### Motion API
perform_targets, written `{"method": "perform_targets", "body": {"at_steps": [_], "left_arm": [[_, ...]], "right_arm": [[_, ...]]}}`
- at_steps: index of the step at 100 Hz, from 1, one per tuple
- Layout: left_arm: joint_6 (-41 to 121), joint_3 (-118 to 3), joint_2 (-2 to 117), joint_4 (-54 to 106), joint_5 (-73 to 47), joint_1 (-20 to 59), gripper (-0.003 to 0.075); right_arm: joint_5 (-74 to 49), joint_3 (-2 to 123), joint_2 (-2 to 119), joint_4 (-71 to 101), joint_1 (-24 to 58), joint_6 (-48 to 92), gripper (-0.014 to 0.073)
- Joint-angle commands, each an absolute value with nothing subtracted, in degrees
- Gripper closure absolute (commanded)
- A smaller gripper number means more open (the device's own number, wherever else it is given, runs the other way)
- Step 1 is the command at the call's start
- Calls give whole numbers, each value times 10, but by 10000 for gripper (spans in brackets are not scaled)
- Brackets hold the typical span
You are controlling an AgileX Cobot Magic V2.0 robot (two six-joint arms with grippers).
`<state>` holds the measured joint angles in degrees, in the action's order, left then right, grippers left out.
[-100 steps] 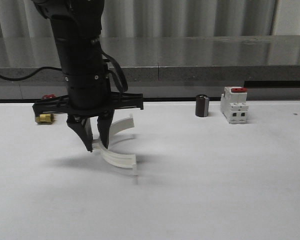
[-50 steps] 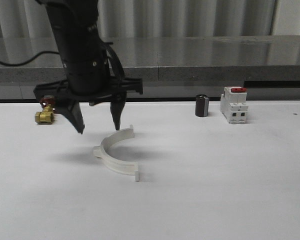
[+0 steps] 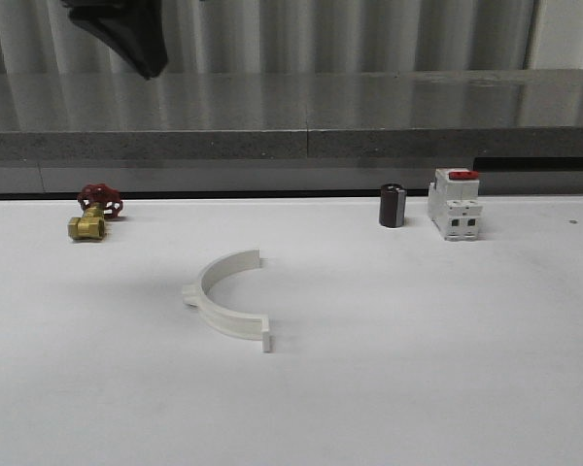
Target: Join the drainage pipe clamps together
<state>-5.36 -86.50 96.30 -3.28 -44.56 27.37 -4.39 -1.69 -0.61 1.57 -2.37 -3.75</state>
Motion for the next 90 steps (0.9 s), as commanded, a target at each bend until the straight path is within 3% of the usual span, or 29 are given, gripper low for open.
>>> {"method": "perform_targets", "body": {"at_steps": [1, 38, 90], "left_arm": [[13, -854, 910, 18, -401, 240, 740], [112, -614, 738, 117, -303, 98, 740], [111, -363, 398, 128, -255, 76, 740]], "right_arm": [[5, -7, -18, 14, -26, -34, 653], [5, -7, -18, 14, -26, -34, 653], [5, -7, -18, 14, -26, -34, 653]]}}
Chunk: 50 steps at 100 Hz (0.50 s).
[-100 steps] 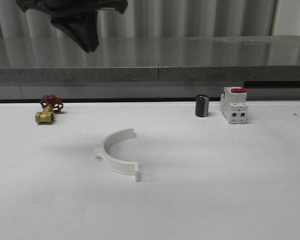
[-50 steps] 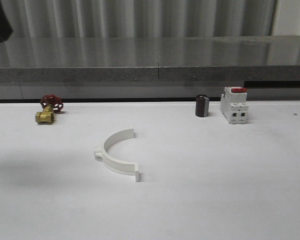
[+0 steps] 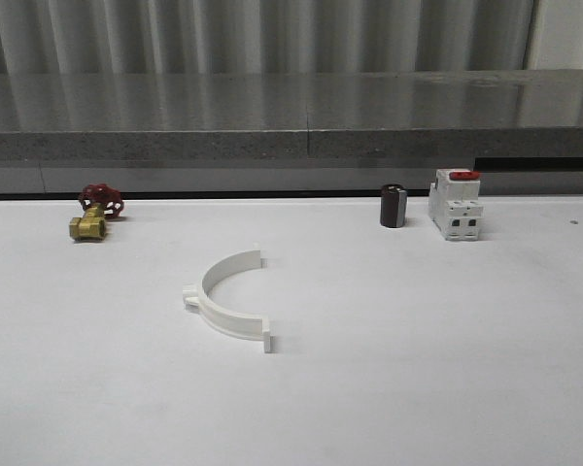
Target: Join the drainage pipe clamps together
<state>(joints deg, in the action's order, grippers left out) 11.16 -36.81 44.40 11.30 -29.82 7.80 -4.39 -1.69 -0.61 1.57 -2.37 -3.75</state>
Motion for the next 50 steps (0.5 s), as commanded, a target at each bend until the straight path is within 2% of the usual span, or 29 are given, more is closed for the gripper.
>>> {"method": "perform_targets", "body": {"at_steps": [1, 26, 50], "left_arm": [[111, -359, 389, 128, -255, 76, 740], [111, -313, 261, 128, -257, 76, 740], [111, -301, 200, 128, -288, 76, 740]], "right_arm": [[5, -7, -18, 14, -26, -34, 653], [5, -7, -18, 14, -26, -34, 653], [5, -7, -18, 13, -26, -34, 653]]}}
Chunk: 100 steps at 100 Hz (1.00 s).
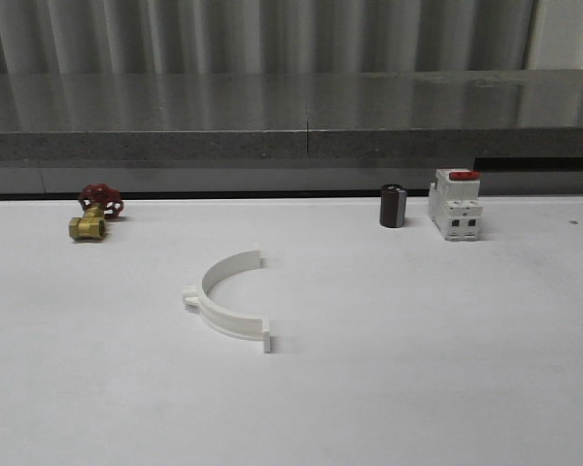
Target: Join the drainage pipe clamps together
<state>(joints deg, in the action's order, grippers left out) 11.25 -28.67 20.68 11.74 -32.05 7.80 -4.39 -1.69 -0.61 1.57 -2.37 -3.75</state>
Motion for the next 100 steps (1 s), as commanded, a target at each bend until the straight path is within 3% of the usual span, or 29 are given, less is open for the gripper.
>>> {"method": "perform_targets", "body": {"at_steps": [1, 22, 38, 80, 90, 100], "left_arm": [[111, -301, 199, 128, -288, 76, 740], [111, -301, 194, 125, -288, 76, 740], [111, -301, 194, 125, -288, 76, 740], [111, -301, 194, 125, -287, 76, 740], [111, -301, 194, 125, -287, 76, 740], [111, -301, 194, 125, -287, 76, 740]], "right_arm": [[5, -7, -18, 13, -26, -34, 653], [6, 1, -17, 13, -27, -34, 653], [-89, 55, 11, 13, -23, -34, 653], [-289, 283, 289, 13, -22, -34, 639], [-314, 332, 367, 13, -22, -34, 550], [-345, 379, 444, 13, -22, -34, 337]]}}
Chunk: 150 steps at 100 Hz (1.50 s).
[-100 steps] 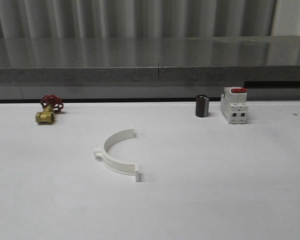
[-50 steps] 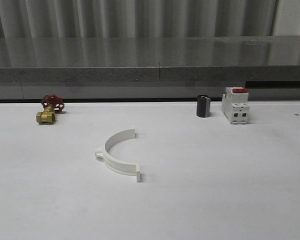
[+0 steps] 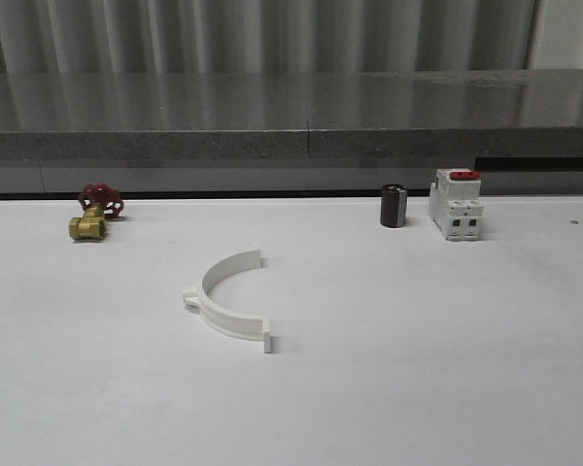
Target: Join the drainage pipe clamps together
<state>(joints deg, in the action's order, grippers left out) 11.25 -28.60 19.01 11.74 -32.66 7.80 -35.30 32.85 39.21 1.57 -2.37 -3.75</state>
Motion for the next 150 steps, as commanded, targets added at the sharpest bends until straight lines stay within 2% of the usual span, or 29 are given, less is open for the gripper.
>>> {"method": "perform_targets", "body": {"at_steps": [1, 9, 14, 21, 39, 82, 112, 134, 143, 150], "left_arm": [[111, -301, 194, 125, -287, 76, 740], [111, -301, 194, 125, -287, 76, 740], [111, -301, 194, 125, -287, 76, 740], [111, -301, 194, 125, -287, 76, 740], [111, -301, 194, 125, -287, 76, 740], [111, -301, 194, 125, -287, 76, 740], [111, -301, 194, 125, -287, 76, 740], [111, -301, 194, 125, -287, 76, 740], [111, -301, 194, 125, -287, 76, 740], [111, -301, 194, 125, -287, 76, 740]], "right_arm": [[-347, 382, 449, 13, -22, -34, 321], [-373, 421, 507, 13, -22, -34, 108], [-389, 444, 541, 13, -22, -34, 4], [-402, 475, 585, 13, -22, -34, -73], [-397, 534, 679, 10, -48, -36, -48], [-496, 660, 900, -6, -130, -40, -48], [-519, 727, 1038, -8, -134, -40, -48], [-523, 757, 1096, -12, -134, -40, -48], [-521, 758, 1104, -14, -134, -40, 0], [-521, 758, 1106, -16, -134, -40, 106]]}}
